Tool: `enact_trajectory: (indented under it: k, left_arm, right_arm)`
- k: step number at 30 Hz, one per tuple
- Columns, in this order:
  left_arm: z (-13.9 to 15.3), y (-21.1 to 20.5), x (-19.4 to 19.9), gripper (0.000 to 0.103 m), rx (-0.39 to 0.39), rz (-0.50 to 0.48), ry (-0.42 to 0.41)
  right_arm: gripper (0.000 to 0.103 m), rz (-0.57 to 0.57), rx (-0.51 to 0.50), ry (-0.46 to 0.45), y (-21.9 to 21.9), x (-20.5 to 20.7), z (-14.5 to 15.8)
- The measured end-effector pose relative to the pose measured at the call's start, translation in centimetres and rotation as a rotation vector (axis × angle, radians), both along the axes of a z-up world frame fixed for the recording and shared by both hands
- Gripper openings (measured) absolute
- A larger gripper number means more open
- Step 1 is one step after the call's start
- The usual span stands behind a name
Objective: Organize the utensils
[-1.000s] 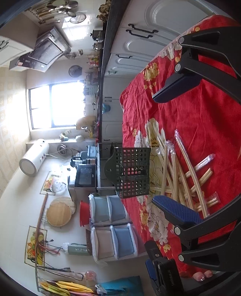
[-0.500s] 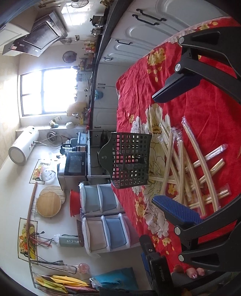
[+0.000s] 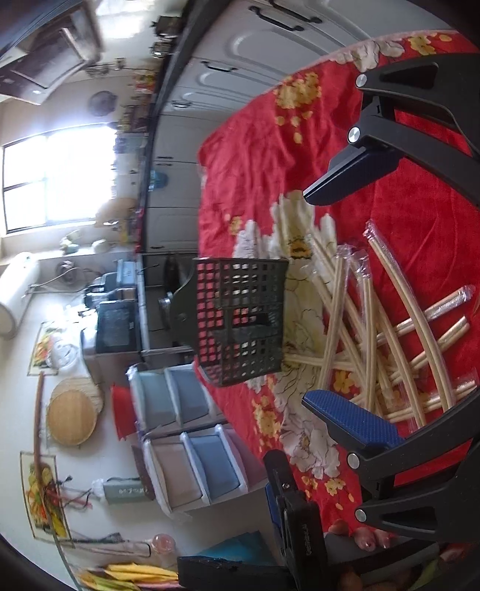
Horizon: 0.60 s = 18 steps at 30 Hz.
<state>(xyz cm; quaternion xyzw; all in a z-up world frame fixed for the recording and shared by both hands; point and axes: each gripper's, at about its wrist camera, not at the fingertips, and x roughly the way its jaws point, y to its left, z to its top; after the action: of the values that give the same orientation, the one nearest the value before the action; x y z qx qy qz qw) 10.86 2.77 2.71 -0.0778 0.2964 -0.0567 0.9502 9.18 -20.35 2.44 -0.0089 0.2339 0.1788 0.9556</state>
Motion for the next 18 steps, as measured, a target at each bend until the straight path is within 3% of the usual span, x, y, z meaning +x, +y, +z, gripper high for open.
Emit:
enact_trajectory:
  k: [6, 9, 12, 18]
  left_arm:
    - [-1.5, 0.4, 3.0, 0.093, -0.006, -0.06, 0.088]
    - [-2.7, 1.2, 4.5, 0.092, -0.058, -0.099, 0.145]
    - [-3.8, 1.9, 5.7, 0.083, -0.093, -0.12, 0.191]
    - [-5.9, 2.1, 6.9, 0.072, -0.145, -0.191, 0.261]
  right_arm:
    - [0.097, -0.006, -0.024, 0.124, -0.5, 2.6, -1.7]
    - [0.095, -0.004, -0.023, 0.176, -0.8, 3.7, -2.6]
    - [0.083, 0.007, -0.02, 0.235, -0.8, 4.9, -3.5]
    - [0.067, 0.033, 0.001, 0.325, -0.6, 6.2, -5.1]
